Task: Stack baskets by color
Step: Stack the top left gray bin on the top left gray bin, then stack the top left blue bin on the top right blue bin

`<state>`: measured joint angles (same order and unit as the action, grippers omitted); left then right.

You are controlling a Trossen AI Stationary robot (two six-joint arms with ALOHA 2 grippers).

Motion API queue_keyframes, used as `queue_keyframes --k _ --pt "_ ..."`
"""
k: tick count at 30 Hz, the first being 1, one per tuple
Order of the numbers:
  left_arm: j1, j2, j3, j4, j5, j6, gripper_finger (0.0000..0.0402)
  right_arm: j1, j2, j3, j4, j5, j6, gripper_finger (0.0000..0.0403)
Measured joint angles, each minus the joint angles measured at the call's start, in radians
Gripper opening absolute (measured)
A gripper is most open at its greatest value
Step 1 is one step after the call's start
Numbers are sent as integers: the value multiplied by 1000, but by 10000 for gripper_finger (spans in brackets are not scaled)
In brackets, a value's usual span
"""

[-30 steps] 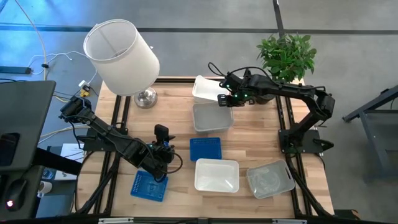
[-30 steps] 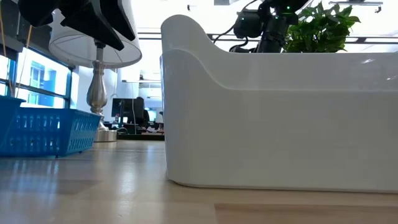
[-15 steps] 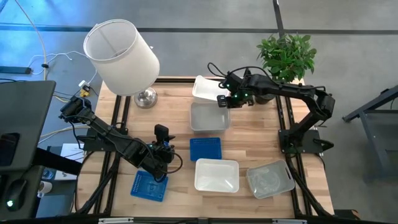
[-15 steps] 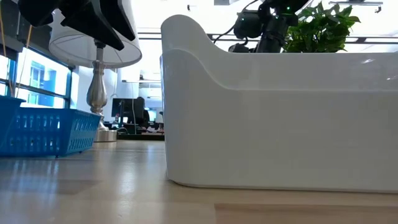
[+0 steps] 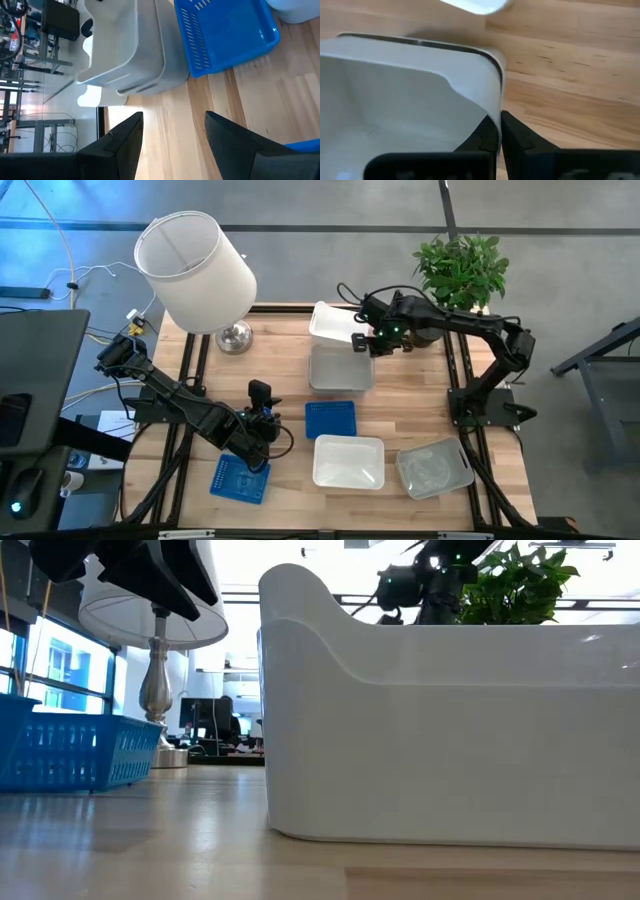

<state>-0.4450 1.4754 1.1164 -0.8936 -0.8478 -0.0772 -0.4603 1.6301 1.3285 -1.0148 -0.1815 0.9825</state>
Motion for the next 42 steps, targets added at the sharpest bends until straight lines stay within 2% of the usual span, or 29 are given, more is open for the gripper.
queue_keyframes --k 18,28,31,35,42 --pt "0 0 0 0 0 1 197 0 39 0 93 28 -46 2" --pt "0 0 0 -1 0 0 197 9 39 0 92 39 -16 81" --pt "0 0 0 -1 0 0 197 5 39 0 93 -2 -15 100" --pt "0 0 0 -5 0 0 197 2 29 0 93 -59 -24 107" --pt "0 0 0 -5 1 -21 197 31 -52 0 78 -32 -99 108"
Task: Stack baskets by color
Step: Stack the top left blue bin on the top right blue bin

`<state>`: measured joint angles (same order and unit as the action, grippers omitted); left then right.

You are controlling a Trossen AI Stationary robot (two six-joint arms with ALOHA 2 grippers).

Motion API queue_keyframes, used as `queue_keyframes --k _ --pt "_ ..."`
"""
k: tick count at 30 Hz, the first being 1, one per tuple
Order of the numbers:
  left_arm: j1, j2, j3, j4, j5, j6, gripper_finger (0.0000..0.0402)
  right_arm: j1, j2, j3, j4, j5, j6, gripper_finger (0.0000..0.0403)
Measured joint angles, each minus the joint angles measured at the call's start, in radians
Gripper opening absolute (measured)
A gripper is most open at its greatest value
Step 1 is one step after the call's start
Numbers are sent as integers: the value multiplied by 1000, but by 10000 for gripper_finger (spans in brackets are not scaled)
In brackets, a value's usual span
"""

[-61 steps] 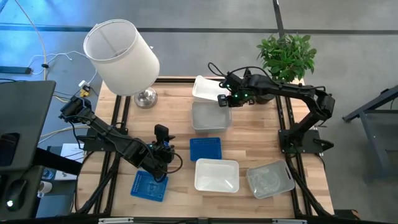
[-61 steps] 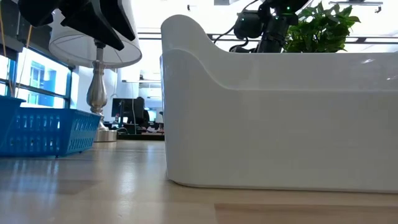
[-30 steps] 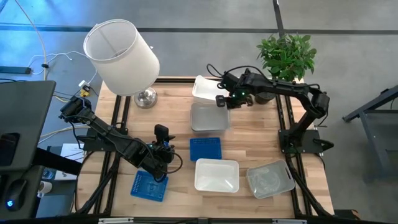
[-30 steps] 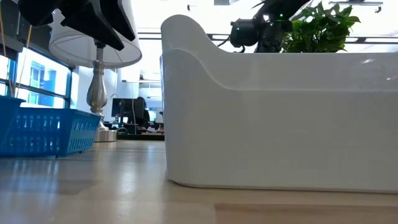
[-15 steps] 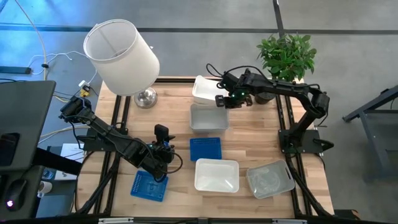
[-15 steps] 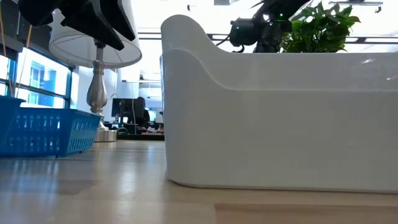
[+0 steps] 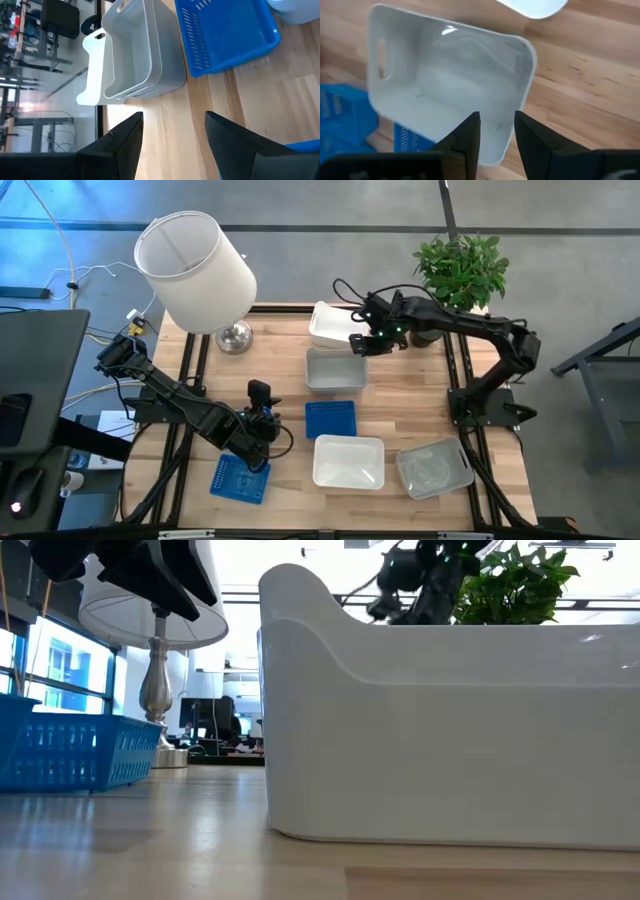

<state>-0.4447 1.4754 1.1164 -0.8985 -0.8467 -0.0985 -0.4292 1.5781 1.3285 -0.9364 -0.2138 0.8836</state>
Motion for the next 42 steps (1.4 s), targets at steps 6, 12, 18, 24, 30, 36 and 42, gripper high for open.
queue_keyframes --k 6,12,18,24,30,36,42 --pt "0 0 0 -5 105 -87 197 80 -82 0 -9 38 -62 108" --pt "0 0 0 -34 282 -175 197 206 -132 0 -12 65 -107 108" --pt "0 0 0 -62 431 -243 197 335 -136 0 -13 90 -107 108" --pt "-1 0 -17 -74 528 -297 197 454 -136 0 -13 165 -66 108" --pt "-1 0 -77 -69 551 -353 197 550 -136 0 4 226 9 108" --pt "-1 0 -123 -20 590 -374 197 613 -136 0 25 255 62 108" --pt "-1 0 -174 51 637 -390 197 656 -136 0 28 295 104 108"
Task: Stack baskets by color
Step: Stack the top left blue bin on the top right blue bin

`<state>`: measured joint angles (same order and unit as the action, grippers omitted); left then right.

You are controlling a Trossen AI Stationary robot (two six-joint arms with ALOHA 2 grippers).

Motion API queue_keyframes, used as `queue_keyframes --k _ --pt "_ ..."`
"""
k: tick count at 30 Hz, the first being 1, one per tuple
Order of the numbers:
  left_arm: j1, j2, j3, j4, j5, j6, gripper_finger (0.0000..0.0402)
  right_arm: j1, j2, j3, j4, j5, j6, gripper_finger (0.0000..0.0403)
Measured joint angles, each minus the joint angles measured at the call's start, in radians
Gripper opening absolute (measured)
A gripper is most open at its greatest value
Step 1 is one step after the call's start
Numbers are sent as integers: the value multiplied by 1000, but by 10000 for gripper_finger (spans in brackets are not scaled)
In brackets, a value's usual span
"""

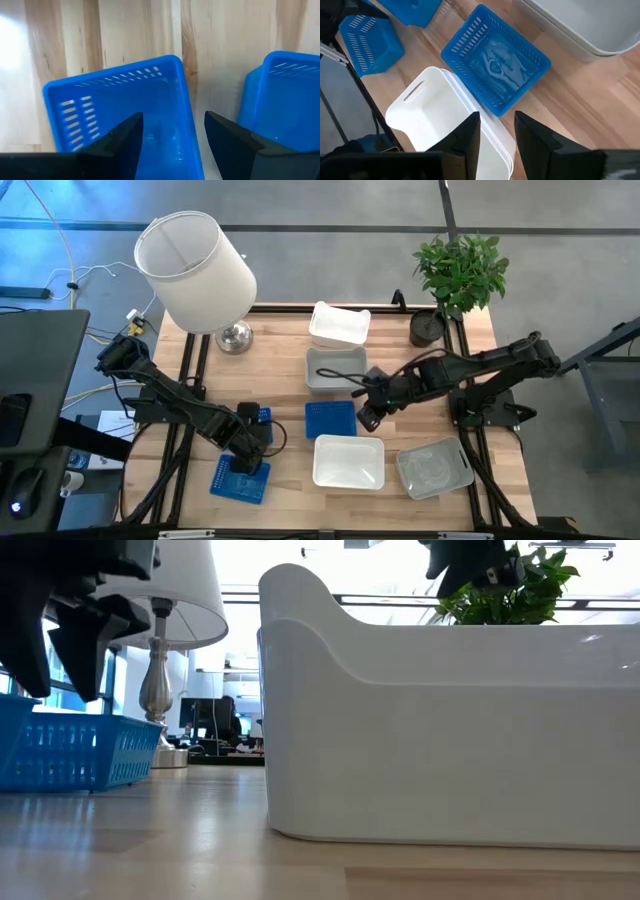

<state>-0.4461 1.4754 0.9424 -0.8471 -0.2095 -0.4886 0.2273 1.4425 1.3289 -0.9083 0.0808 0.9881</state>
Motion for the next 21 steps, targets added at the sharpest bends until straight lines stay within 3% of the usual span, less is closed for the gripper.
queue_keyframes --k 14,21 --pt "1 0 -81 45 22 -51 194 55 0 0 0 83 6 108" --pt "1 0 -103 63 15 -69 148 55 0 0 0 85 6 108"
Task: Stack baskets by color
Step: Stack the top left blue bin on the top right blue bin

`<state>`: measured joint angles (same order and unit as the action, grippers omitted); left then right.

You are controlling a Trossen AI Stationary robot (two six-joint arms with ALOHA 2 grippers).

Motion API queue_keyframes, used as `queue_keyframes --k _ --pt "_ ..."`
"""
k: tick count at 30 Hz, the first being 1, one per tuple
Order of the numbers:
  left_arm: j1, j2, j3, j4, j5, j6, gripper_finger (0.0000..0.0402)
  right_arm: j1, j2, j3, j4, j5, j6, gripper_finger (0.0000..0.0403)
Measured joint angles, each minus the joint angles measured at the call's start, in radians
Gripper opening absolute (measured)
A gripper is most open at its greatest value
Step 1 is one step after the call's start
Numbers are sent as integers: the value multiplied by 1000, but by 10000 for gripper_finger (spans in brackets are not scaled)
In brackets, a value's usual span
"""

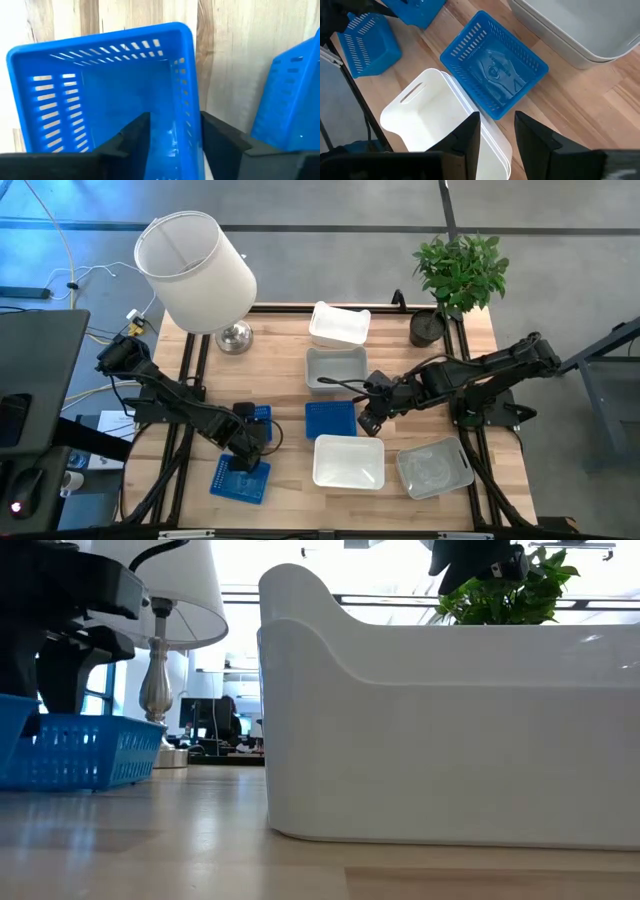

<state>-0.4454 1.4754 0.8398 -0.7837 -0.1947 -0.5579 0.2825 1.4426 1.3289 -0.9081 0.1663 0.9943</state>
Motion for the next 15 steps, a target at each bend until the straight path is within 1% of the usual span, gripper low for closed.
queue_keyframes --k 5,11,13,15 --pt "0 0 0 2 4 1 92 0 0 0 0 37 0 108" --pt "0 0 0 5 3 4 15 0 0 0 0 49 -6 108" --pt "0 0 0 6 -1 15 6 0 0 0 0 61 -12 108" --pt "0 0 0 6 -3 18 9 0 0 0 0 68 -13 108"
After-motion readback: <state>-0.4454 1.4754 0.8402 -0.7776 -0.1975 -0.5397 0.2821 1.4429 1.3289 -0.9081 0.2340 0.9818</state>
